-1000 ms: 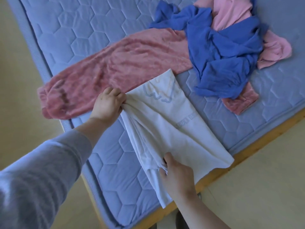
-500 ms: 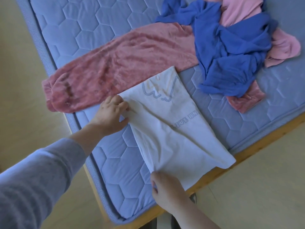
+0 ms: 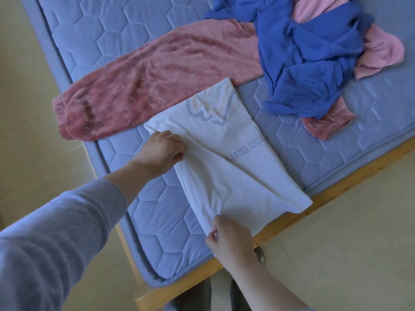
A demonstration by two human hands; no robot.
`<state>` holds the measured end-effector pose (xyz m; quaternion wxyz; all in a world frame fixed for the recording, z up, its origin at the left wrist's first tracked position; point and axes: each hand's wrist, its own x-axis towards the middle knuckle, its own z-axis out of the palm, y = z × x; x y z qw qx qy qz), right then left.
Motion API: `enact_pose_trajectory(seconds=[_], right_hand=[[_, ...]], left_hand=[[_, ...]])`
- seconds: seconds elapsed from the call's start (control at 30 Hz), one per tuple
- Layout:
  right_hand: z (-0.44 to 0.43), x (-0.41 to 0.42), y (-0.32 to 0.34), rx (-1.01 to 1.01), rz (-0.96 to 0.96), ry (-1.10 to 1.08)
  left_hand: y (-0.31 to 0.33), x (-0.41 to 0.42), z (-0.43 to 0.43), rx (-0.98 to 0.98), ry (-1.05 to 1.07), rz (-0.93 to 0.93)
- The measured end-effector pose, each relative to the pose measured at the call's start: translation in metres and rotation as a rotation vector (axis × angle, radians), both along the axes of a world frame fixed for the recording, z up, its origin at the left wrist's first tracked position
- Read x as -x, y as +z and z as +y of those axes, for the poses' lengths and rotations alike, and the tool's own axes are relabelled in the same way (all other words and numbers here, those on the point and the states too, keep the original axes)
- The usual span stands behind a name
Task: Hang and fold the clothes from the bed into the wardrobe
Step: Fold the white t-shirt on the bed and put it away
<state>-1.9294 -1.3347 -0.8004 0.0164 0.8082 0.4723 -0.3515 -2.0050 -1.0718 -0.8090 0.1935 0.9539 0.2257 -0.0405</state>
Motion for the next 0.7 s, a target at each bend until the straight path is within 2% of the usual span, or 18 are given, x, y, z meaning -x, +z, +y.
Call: enact_pose_trajectory(seconds=[0.17, 0.33, 0.4, 0.47, 0.5, 0.6, 0.63, 0.7], right_hand=[[0.003, -0.004, -0.002, 0.063, 0.072, 0.011], [-0.004, -0.005, 0.009, 0.057, 0.203, 0.178], [-0.009, -0.002, 0.013, 0.096, 0.241, 0.243], [-0.013, -0.001, 0.014, 0.086, 0.27, 0.217], [-0.013, -0.003, 0.015, 0.058, 0.261, 0.194], [-0.006, -0.015, 0.014, -0.077, 0.165, 0.112], [-0.004, -0.02, 0.014, -0.086, 0.14, 0.091], [-0.002, -0.025, 0.011, -0.012, 0.111, 0.1]], left_hand=[[0.013, 0.006, 0.003, 0.063, 0.033, 0.011], [0.015, 0.012, 0.003, 0.116, 0.102, 0.1], [0.011, 0.016, -0.002, 0.164, 0.247, 0.212], [0.006, 0.019, -0.014, 0.265, 0.496, 0.268], [0.003, 0.019, -0.022, 0.388, 0.662, 0.251], [-0.003, 0.015, -0.052, 0.967, 1.136, 0.125], [-0.007, 0.014, -0.062, 1.071, 1.208, 0.082], [-0.014, 0.011, -0.077, 1.048, 1.26, 0.034]])
